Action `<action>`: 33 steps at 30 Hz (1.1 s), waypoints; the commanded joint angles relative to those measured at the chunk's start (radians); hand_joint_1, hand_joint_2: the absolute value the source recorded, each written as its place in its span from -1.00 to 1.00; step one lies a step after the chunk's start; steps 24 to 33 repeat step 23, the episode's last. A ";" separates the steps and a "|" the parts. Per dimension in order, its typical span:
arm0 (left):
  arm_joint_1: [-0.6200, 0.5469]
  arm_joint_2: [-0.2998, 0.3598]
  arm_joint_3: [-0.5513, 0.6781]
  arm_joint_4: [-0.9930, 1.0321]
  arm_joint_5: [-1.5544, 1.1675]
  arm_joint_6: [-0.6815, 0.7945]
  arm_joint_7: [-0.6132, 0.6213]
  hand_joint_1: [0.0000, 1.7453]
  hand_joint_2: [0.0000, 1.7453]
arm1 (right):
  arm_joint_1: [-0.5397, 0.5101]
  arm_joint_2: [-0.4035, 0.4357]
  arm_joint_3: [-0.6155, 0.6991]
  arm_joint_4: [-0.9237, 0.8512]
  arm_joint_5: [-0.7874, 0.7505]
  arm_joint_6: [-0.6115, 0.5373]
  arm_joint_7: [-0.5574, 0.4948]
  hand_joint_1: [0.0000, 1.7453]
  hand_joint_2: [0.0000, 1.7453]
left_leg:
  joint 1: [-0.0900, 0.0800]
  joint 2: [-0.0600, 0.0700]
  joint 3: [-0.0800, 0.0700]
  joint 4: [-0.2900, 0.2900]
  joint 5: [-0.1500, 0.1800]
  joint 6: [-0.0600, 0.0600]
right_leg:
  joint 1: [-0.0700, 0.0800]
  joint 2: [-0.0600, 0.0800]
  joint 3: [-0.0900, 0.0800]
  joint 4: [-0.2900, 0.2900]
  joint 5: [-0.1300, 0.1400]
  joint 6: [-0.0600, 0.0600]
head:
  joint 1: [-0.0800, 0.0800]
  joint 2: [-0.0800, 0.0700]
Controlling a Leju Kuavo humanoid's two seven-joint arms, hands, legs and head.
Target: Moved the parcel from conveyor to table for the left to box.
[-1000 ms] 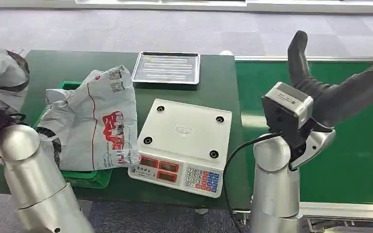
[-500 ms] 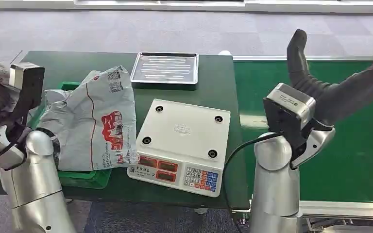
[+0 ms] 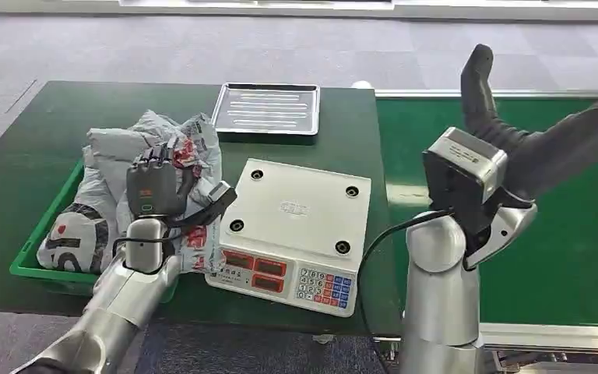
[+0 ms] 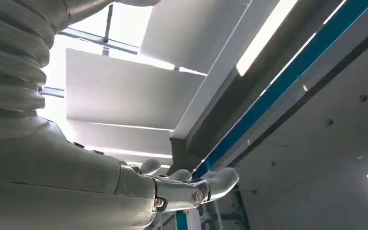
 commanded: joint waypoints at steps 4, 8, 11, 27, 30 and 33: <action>0.055 -0.019 0.092 -0.215 -0.030 0.000 -0.137 -1.00 -1.00 | 0.008 0.004 -0.020 0.005 0.014 -0.002 0.005 -1.00 1.00 | 0.001 -0.001 0.001 -0.001 0.000 0.001 | 0.001 -0.001 0.002 -0.001 0.000 0.000 | 0.000 0.000; 0.055 -0.019 0.092 -0.215 -0.030 0.000 -0.137 -1.00 -1.00 | 0.008 0.004 -0.020 0.005 0.014 -0.002 0.005 -1.00 1.00 | 0.001 -0.001 0.001 -0.001 0.000 0.001 | 0.001 -0.001 0.002 -0.001 -0.001 0.000 | 0.000 0.000; 0.055 -0.019 0.092 -0.215 -0.030 0.000 -0.137 -1.00 -1.00 | 0.008 0.004 -0.020 0.005 0.014 -0.002 0.005 -1.00 1.00 | 0.001 0.000 0.001 -0.001 0.000 0.000 | 0.002 0.000 0.002 -0.001 0.000 0.000 | 0.000 0.000; 0.378 -0.285 0.351 -1.475 1.457 -0.007 -0.924 -1.00 -1.00 | -0.025 0.004 -0.071 0.043 -0.024 -0.002 -0.035 -1.00 1.00 | 0.001 0.012 0.000 0.001 -0.005 0.002 | 0.002 0.010 -0.002 0.000 0.000 0.000 | 0.000 0.000; 0.378 -0.285 0.351 -1.475 1.457 -0.007 -0.924 -1.00 -1.00 | -0.025 0.004 -0.071 0.043 -0.024 -0.002 -0.035 -1.00 1.00 | 0.001 0.012 0.000 0.001 -0.005 0.002 | 0.002 0.010 -0.002 0.000 0.000 0.000 | 0.000 0.000; 0.378 -0.285 0.351 -1.475 1.457 -0.007 -0.924 -1.00 -1.00 | -0.025 0.004 -0.071 0.043 -0.024 -0.002 -0.035 -1.00 1.00 | 0.001 0.012 0.000 0.001 -0.005 0.002 | 0.002 0.010 -0.002 0.000 0.000 0.000 | 0.000 0.000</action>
